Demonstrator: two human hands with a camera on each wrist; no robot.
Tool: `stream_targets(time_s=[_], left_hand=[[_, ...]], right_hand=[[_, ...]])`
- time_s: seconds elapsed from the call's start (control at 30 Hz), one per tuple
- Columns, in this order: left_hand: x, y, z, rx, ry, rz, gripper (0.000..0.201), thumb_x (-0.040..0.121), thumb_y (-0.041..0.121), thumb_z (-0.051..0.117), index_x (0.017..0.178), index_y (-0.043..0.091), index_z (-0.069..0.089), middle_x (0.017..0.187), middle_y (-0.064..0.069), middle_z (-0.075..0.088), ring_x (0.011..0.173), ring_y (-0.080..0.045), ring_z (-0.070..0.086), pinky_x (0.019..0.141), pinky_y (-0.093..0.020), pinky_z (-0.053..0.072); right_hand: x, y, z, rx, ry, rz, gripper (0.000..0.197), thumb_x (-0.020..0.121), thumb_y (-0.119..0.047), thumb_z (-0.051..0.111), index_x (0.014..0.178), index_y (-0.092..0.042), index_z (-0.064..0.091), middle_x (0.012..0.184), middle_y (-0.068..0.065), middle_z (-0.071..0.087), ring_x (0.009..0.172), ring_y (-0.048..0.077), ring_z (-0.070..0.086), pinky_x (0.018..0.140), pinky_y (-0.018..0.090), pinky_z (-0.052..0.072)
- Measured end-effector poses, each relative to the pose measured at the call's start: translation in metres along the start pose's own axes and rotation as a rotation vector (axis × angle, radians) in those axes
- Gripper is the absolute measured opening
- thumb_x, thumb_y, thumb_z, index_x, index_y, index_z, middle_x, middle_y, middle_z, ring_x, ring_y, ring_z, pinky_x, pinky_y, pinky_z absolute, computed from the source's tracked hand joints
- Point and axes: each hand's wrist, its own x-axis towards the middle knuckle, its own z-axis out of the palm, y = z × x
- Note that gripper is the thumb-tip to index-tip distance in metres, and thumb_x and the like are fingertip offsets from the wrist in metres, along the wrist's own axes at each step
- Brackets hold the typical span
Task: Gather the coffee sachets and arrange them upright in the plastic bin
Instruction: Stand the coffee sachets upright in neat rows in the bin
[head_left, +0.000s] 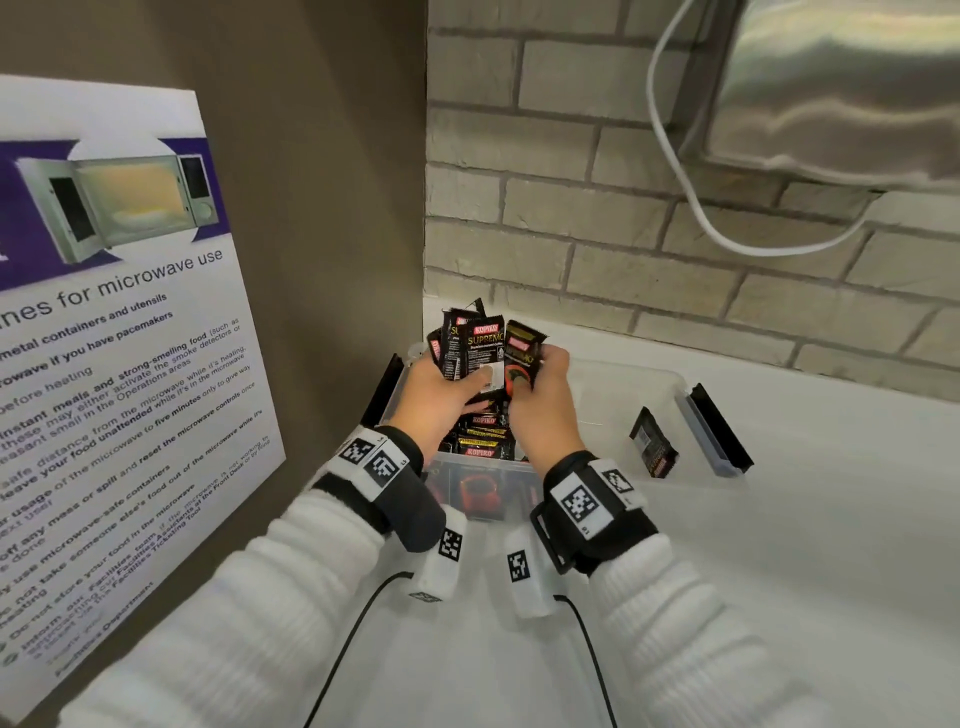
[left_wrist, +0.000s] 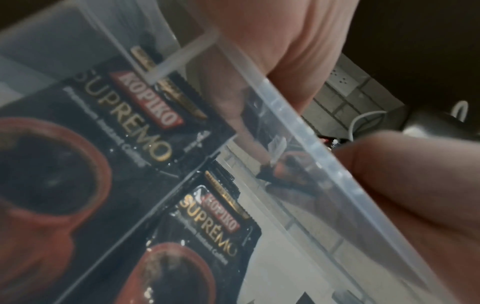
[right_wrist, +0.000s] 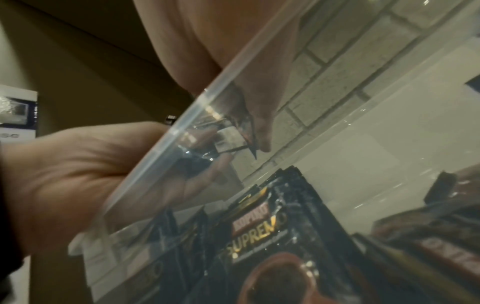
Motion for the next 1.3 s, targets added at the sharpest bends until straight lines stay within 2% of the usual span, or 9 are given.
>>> stream_targets(time_s=[0.1, 0.23, 0.33, 0.47, 0.57, 0.73, 1.03, 1.17, 1.3], left_hand=[[-0.005, 0.002, 0.007, 0.1, -0.045, 0.029, 0.021, 0.094, 0.016, 0.052, 0.115, 0.014, 0.05, 0.111, -0.007, 0.062, 0.103, -0.021, 0.062, 0.089, -0.036, 0.054], [-0.008, 0.008, 0.008, 0.192, -0.109, -0.043, 0.05, 0.099, 0.043, 0.027, 0.14, 0.013, 0.032, 0.126, 0.003, 0.05, 0.113, -0.01, 0.049, 0.094, -0.025, 0.037], [-0.006, 0.01, 0.006, 0.134, -0.128, -0.139, 0.063, 0.096, 0.055, 0.016, 0.148, 0.018, 0.021, 0.147, -0.001, 0.035, 0.134, -0.014, 0.036, 0.112, -0.032, 0.027], [-0.005, 0.01, 0.0, -0.201, -0.112, -0.136, 0.041, 0.1, 0.043, 0.029, 0.118, 0.021, 0.058, 0.122, -0.011, 0.062, 0.106, -0.018, 0.062, 0.09, -0.032, 0.049], [-0.004, 0.01, -0.002, -0.208, -0.125, -0.127, 0.043, 0.1, 0.041, 0.029, 0.121, 0.015, 0.056, 0.118, -0.012, 0.064, 0.108, -0.022, 0.063, 0.09, -0.037, 0.051], [-0.002, 0.008, 0.001, -0.151, -0.042, -0.141, 0.043, 0.099, 0.04, 0.033, 0.126, 0.01, 0.048, 0.12, -0.014, 0.061, 0.107, -0.023, 0.062, 0.082, -0.037, 0.057], [-0.008, 0.005, 0.001, -0.011, -0.023, -0.004, 0.023, 0.1, 0.018, 0.039, 0.115, 0.015, 0.056, 0.103, -0.006, 0.065, 0.092, -0.015, 0.064, 0.07, -0.027, 0.058], [-0.008, 0.005, 0.001, 0.062, -0.093, -0.008, 0.031, 0.101, 0.023, 0.035, 0.123, 0.012, 0.054, 0.114, -0.01, 0.064, 0.106, -0.02, 0.062, 0.076, -0.024, 0.057], [-0.008, 0.007, 0.003, -0.066, -0.089, -0.064, 0.031, 0.101, 0.023, 0.036, 0.124, 0.008, 0.05, 0.116, -0.009, 0.061, 0.113, -0.022, 0.059, 0.073, -0.021, 0.056]], right_hand=[[-0.003, -0.008, 0.011, 0.039, -0.095, 0.012, 0.034, 0.099, -0.011, 0.034, 0.133, -0.013, 0.032, 0.106, -0.002, 0.053, 0.1, 0.016, 0.054, 0.085, 0.027, 0.042], [-0.001, -0.008, 0.018, 0.03, -0.181, 0.032, 0.044, 0.1, -0.032, 0.035, 0.141, -0.015, 0.028, 0.132, 0.003, 0.052, 0.121, 0.018, 0.05, 0.103, 0.032, 0.039], [0.0, -0.005, 0.017, 0.056, -0.224, 0.037, 0.048, 0.097, -0.04, 0.04, 0.14, -0.021, 0.029, 0.129, -0.001, 0.052, 0.122, 0.015, 0.05, 0.105, 0.034, 0.039], [0.005, 0.001, 0.013, 0.08, -0.087, 0.043, 0.035, 0.09, -0.018, 0.057, 0.123, -0.017, 0.044, 0.111, -0.003, 0.059, 0.11, 0.018, 0.058, 0.097, 0.036, 0.047], [0.01, 0.007, 0.011, 0.113, 0.037, 0.11, 0.025, 0.086, -0.012, 0.062, 0.106, -0.021, 0.051, 0.108, 0.003, 0.065, 0.101, 0.021, 0.063, 0.092, 0.043, 0.051], [0.008, 0.006, 0.007, 0.041, 0.128, 0.068, 0.023, 0.088, -0.013, 0.06, 0.11, -0.01, 0.051, 0.107, 0.007, 0.064, 0.093, 0.019, 0.062, 0.07, 0.022, 0.046], [-0.001, 0.002, 0.024, -0.413, -0.095, -0.095, 0.061, 0.098, -0.017, 0.039, 0.15, -0.007, 0.008, 0.132, 0.017, 0.052, 0.118, 0.03, 0.053, 0.099, 0.036, 0.045], [0.0, 0.0, 0.021, -0.212, -0.143, 0.0, 0.064, 0.096, -0.05, 0.03, 0.147, -0.012, 0.021, 0.121, 0.012, 0.061, 0.111, 0.024, 0.059, 0.096, 0.035, 0.048], [0.009, 0.003, 0.016, 0.041, -0.04, 0.067, 0.034, 0.099, -0.032, 0.038, 0.122, -0.012, 0.051, 0.114, 0.01, 0.063, 0.1, 0.019, 0.059, 0.092, 0.032, 0.047]])
